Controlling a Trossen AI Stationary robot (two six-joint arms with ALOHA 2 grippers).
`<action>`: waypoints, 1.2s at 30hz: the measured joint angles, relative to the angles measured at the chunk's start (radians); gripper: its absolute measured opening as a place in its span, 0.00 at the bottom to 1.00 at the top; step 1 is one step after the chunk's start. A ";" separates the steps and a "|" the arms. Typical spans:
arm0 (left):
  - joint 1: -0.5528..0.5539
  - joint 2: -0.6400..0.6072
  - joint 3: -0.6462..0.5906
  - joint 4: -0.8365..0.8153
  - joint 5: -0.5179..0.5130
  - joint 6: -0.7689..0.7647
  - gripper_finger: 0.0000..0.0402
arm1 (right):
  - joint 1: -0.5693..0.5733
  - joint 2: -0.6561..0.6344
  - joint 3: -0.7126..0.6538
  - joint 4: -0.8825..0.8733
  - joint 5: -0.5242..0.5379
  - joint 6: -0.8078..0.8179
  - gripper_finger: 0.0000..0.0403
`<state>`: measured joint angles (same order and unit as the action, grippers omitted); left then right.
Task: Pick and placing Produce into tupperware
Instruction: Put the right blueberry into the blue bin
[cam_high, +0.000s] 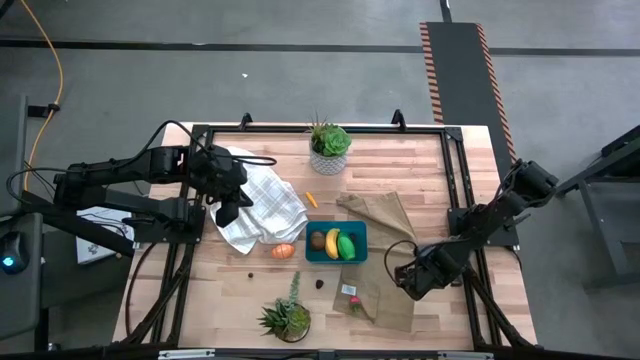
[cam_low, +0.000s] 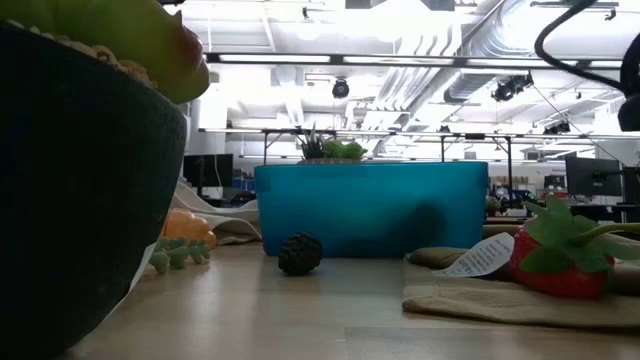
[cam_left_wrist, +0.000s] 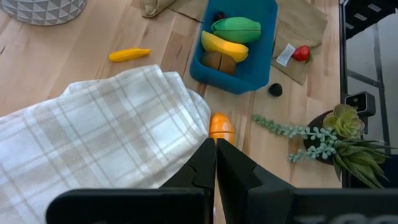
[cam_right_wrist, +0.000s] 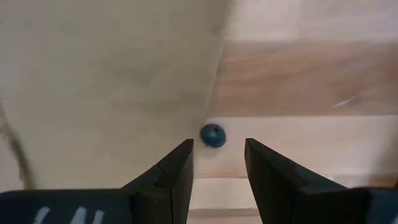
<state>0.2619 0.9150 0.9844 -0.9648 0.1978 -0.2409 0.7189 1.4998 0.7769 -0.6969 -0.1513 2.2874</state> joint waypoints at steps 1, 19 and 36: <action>0.000 0.000 0.000 -0.003 0.000 0.000 0.01 | 0.000 0.000 -0.010 0.038 -0.004 0.003 0.33; 0.000 0.000 0.000 -0.013 0.000 0.000 0.01 | -0.003 0.000 -0.047 0.077 -0.006 0.001 0.33; 0.000 0.000 0.000 -0.013 0.000 0.000 0.01 | -0.003 0.000 -0.047 0.075 0.003 -0.004 0.27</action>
<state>0.2616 0.9150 0.9844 -0.9780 0.1977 -0.2409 0.7162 1.5002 0.7296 -0.6215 -0.1481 2.2838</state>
